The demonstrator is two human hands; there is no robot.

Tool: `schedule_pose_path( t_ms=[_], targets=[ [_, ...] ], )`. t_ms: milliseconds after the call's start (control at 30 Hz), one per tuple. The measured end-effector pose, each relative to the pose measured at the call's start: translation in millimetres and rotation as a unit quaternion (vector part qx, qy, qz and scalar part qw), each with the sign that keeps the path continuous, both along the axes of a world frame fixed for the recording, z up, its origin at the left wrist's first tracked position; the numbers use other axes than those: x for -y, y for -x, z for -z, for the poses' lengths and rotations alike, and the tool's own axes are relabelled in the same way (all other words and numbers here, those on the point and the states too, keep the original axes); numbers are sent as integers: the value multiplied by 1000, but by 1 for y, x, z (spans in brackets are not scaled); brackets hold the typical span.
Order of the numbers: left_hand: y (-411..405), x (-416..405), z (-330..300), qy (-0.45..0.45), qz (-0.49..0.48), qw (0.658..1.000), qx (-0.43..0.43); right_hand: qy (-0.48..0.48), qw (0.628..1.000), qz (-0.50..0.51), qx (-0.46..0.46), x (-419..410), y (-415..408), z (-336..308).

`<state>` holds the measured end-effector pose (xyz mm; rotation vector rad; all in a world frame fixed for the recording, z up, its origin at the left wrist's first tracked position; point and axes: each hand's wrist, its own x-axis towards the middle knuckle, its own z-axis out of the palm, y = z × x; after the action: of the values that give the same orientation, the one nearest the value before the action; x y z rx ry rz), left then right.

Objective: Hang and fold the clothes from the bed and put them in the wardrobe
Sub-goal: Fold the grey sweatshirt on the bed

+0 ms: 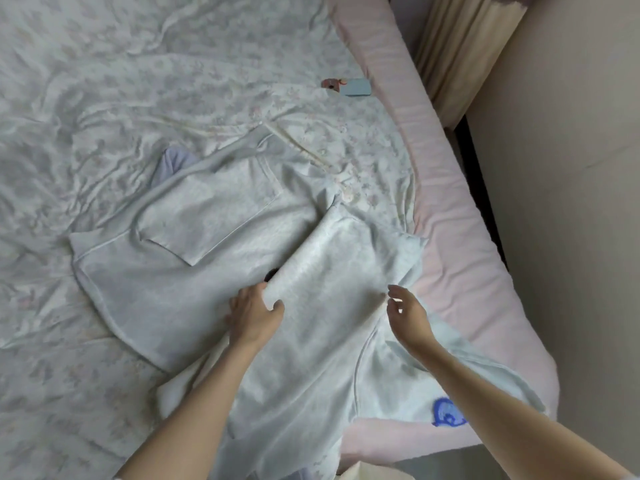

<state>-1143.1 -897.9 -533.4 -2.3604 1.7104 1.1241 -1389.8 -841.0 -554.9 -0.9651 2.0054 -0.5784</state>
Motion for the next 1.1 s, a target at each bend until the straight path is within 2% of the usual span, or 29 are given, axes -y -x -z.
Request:
schedule_pose_path(
  t_ms=[133,267,400,500,633,700,800,933,1100],
  targets=[
    [54,58,19,19,47,999,8,-21,983,164,82,53,51,23],
    [93,107,42,38,74,996,16,-43,955,257,138,95,79,43],
    [117,133,58,62,52,997,-6,-68,942,300,134,121,92,63],
    [116,139,56,112,14,993,25,-52,960,272,51,122,99,58],
    [101,146,51,63,64,994,70,-151,967,192,-78,120,96,48],
    [88,155,46,74,54,994,53,-138,969,152,-135,135,87,37],
    [58,178,29,126,49,989,58,-57,987,55,-139,177,60,25],
    [14,229,13,146,33,986,76,13,996,-43,-75,240,10,14],
    [-23,304,19,141,54,984,90,23,993,-106,-51,310,-39,14]
  ],
)
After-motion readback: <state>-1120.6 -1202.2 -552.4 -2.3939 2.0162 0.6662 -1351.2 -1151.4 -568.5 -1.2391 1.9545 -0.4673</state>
